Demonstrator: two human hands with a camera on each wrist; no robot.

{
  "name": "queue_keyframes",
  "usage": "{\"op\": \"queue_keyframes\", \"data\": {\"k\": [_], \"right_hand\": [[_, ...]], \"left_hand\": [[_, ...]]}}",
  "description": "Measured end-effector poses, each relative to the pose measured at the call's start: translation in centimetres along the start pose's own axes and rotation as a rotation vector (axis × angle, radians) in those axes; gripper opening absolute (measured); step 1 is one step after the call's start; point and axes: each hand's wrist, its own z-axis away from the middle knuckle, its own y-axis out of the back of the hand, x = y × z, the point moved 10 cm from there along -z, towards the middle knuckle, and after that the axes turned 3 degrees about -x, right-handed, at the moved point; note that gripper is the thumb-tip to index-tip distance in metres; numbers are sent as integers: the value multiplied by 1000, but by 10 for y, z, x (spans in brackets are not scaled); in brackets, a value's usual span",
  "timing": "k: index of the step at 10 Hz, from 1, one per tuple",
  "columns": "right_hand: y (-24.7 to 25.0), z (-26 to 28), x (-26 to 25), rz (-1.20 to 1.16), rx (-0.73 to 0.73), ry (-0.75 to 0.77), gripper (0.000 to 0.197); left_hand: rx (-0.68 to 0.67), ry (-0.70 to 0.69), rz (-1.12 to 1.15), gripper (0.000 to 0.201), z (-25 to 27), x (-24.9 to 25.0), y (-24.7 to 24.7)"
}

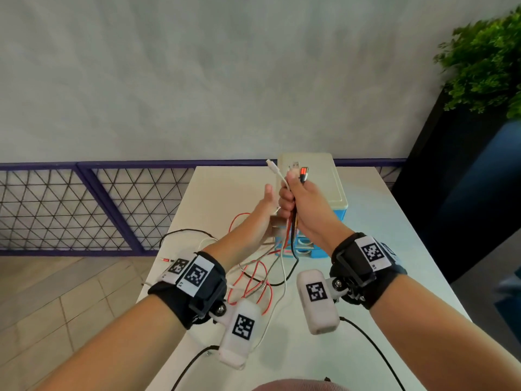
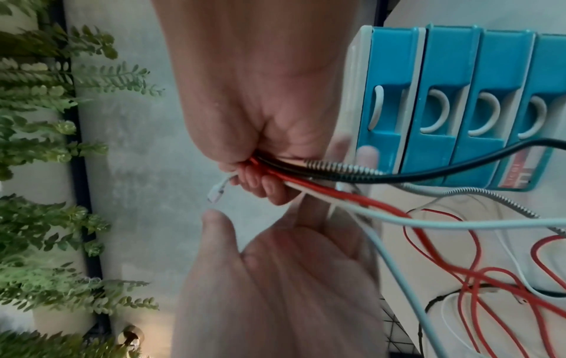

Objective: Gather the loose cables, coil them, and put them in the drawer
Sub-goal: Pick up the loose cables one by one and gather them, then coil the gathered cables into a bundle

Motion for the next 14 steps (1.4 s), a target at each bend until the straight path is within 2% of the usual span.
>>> {"op": "queue_keyframes", "data": {"k": [1,2,4,5,7,8,9,10,11,12,13,14], "right_hand": [[9,-3,-3,22,47,-3,32],[9,-1,-1,15,13,-35,28],[-1,3,-5,-71,-96,-53,28],[-2,4,-7,-76,-94,-27,28],[23,-3,-27,-216,-3,69,31],[35,-6,-29,-256,27,45,32],[42,-5,-25,-249,48,24,32],[47,-4,-23,-243,60,15,32],[51,-2,-23,-200,81,10,32],[63,-4,-31,-220,118,51,32],[72,-5,-33,-221,118,18,32],[58,0,-20,-113,-13,-139,29]], "left_hand": [[-195,1,-393,55,10,-9,-23],[-242,-41,-500,34,9,-13,-29],[-189,-71,-425,29,8,-10,-31],[-223,-52,-394,30,9,-9,-34],[-358,-12,-564,40,18,-28,-33],[-364,8,-540,37,23,-38,-26],[-401,92,-577,45,23,-45,-20],[-375,123,-602,47,22,-45,-10],[-334,89,-683,46,17,-40,-1],[-253,57,-869,46,13,-37,16],[-216,61,-835,42,17,-35,26],[-233,9,-926,36,17,-23,24]]}}
